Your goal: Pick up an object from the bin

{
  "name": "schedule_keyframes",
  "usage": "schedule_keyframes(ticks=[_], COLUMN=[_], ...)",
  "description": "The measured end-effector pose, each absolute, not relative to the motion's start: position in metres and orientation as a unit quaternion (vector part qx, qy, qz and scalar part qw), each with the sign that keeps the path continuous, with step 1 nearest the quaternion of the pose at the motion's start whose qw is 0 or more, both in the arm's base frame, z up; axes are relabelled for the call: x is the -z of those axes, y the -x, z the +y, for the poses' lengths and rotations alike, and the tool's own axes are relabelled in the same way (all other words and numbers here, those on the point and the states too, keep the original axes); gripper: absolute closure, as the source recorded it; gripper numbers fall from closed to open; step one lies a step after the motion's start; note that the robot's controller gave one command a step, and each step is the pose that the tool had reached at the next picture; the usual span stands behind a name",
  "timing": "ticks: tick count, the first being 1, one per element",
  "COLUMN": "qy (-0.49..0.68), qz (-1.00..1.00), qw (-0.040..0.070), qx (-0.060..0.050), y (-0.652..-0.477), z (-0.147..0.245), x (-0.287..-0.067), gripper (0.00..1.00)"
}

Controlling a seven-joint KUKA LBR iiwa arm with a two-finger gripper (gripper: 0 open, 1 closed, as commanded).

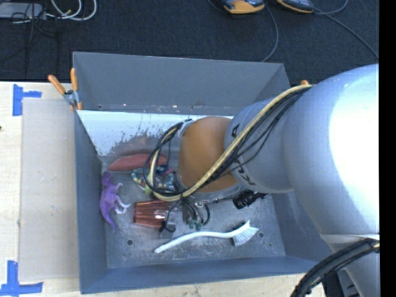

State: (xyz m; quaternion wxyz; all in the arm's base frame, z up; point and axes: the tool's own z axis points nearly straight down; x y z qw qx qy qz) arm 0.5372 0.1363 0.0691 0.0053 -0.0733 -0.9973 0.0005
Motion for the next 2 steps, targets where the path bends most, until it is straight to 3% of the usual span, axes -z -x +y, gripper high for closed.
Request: schedule_keyframes(ticks=[2], qy=[0.075], qz=[-0.997], qw=[0.005], qx=[-0.001], y=[-0.5373], z=[0.136], x=[-0.0692], gripper=[1.0])
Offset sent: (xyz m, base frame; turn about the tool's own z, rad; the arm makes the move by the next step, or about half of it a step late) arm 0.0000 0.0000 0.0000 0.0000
